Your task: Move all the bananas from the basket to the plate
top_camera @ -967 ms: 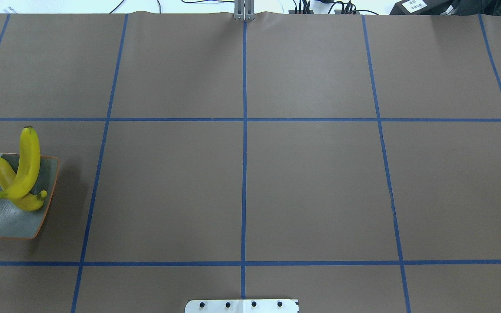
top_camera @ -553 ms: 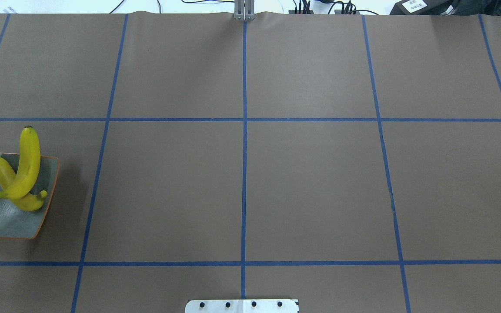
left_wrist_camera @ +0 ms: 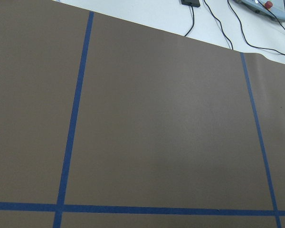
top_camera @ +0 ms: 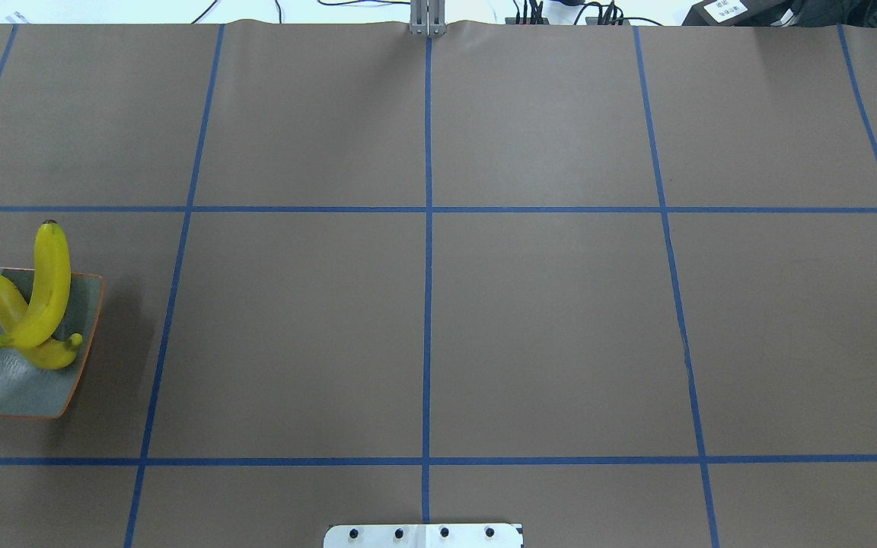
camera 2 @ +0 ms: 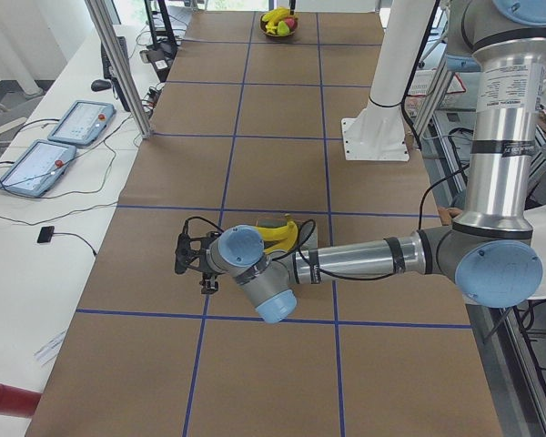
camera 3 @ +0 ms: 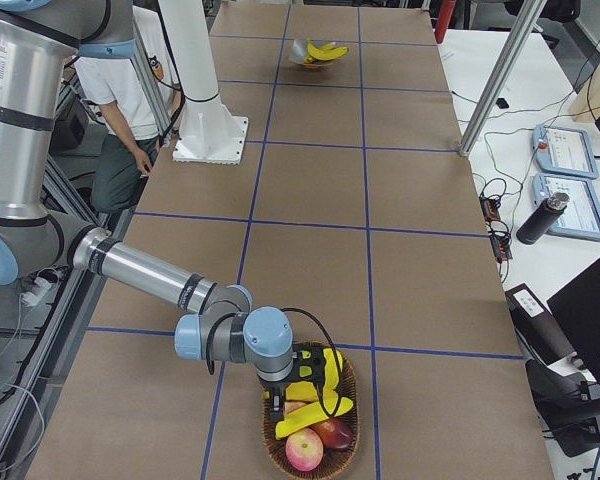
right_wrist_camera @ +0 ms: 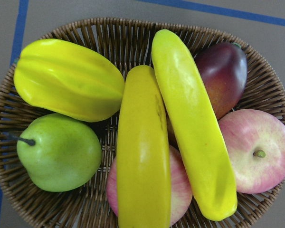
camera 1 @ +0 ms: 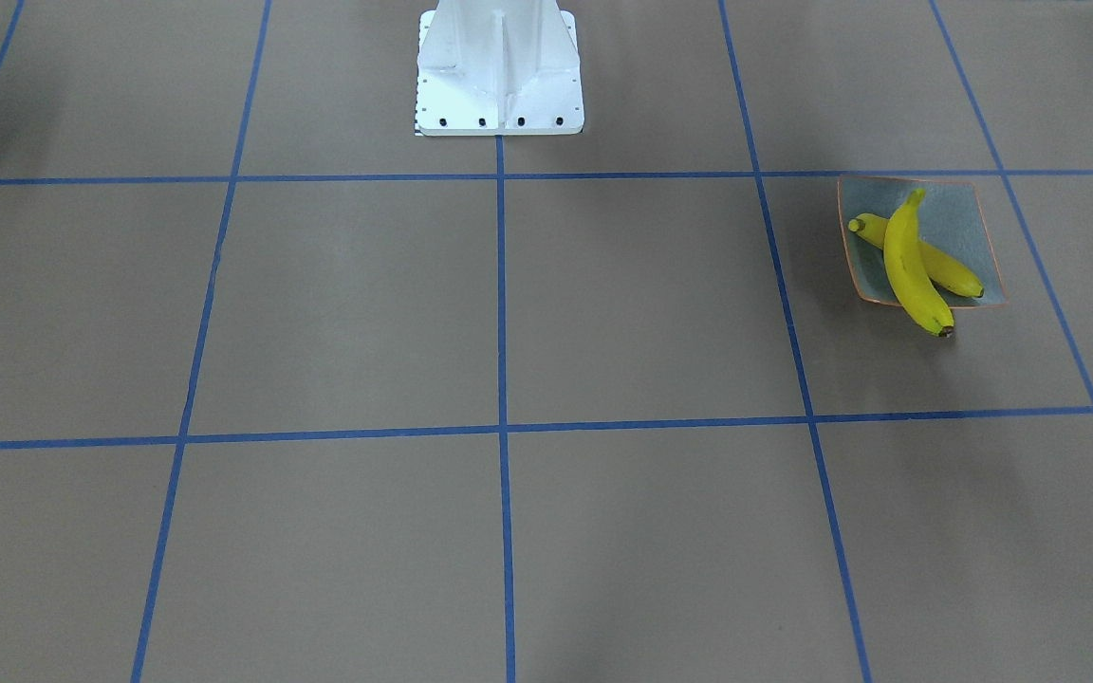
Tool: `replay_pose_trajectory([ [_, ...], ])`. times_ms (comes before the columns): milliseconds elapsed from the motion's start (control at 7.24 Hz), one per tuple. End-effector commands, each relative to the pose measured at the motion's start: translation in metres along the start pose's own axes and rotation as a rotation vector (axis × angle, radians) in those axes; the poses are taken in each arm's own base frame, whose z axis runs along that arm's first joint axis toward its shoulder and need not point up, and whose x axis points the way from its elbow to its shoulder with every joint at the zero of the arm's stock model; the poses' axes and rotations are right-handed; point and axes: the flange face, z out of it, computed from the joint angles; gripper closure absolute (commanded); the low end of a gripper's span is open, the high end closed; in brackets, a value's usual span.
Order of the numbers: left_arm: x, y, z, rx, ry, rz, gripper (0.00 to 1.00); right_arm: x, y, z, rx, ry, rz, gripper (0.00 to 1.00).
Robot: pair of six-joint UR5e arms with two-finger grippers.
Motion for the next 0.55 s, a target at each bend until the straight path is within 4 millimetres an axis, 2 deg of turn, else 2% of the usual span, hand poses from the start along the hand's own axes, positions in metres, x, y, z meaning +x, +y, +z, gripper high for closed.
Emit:
replay_pose_trajectory([
  [0,0.0005,-0.0005,-0.0007,0.001,0.002,-0.001,0.01,-0.0053,-0.002,0.0072,-0.018,-0.001,-0.002,0.34],
  [138,0.001,0.0001,0.0007,-0.003,0.001,-0.002,0.01,-0.0052,-0.0012,0.0075,-0.018,-0.001,-0.008,0.56],
  [276,-0.0001,0.001,0.0017,-0.008,-0.003,-0.008,0.01,-0.0061,-0.0017,0.0066,-0.002,-0.003,-0.023,1.0],
  [414,0.0006,0.0003,0.0018,-0.008,-0.002,-0.009,0.01,-0.0074,-0.0032,0.005,0.01,-0.004,-0.048,1.0],
])
